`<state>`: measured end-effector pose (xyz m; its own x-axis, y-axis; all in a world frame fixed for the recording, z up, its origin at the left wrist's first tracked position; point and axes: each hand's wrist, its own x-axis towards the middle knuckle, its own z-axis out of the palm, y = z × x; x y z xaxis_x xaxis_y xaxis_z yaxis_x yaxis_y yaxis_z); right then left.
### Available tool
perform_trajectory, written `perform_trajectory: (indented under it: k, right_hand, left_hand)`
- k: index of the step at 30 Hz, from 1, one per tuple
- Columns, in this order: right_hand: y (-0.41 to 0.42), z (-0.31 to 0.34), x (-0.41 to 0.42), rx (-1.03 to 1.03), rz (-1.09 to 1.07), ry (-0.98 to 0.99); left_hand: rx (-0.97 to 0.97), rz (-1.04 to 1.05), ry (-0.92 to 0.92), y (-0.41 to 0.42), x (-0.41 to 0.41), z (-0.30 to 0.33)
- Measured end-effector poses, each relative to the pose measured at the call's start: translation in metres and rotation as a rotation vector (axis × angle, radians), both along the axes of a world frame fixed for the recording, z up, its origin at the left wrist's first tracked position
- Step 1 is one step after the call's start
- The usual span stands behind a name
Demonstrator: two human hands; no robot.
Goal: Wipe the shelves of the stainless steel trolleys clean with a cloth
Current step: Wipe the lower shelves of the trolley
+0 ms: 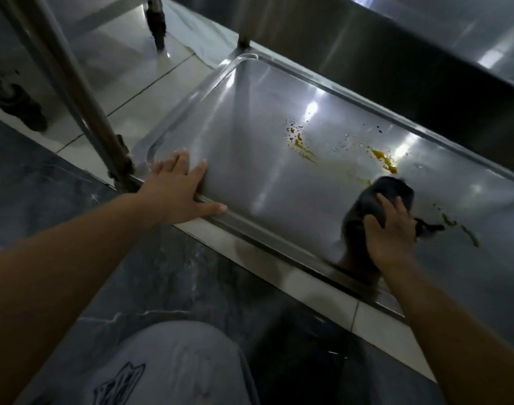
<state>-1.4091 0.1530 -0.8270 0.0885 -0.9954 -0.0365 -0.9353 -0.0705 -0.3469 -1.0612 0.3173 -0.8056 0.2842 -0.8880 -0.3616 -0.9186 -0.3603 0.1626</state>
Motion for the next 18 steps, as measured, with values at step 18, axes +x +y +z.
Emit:
perform_trajectory:
  k: [18]
  right_hand:
    - [-0.012,0.014,-0.077,0.039,0.514,-0.077]
  left_hand:
    - [0.293,-0.19,-0.113,-0.1,-0.188,0.016]
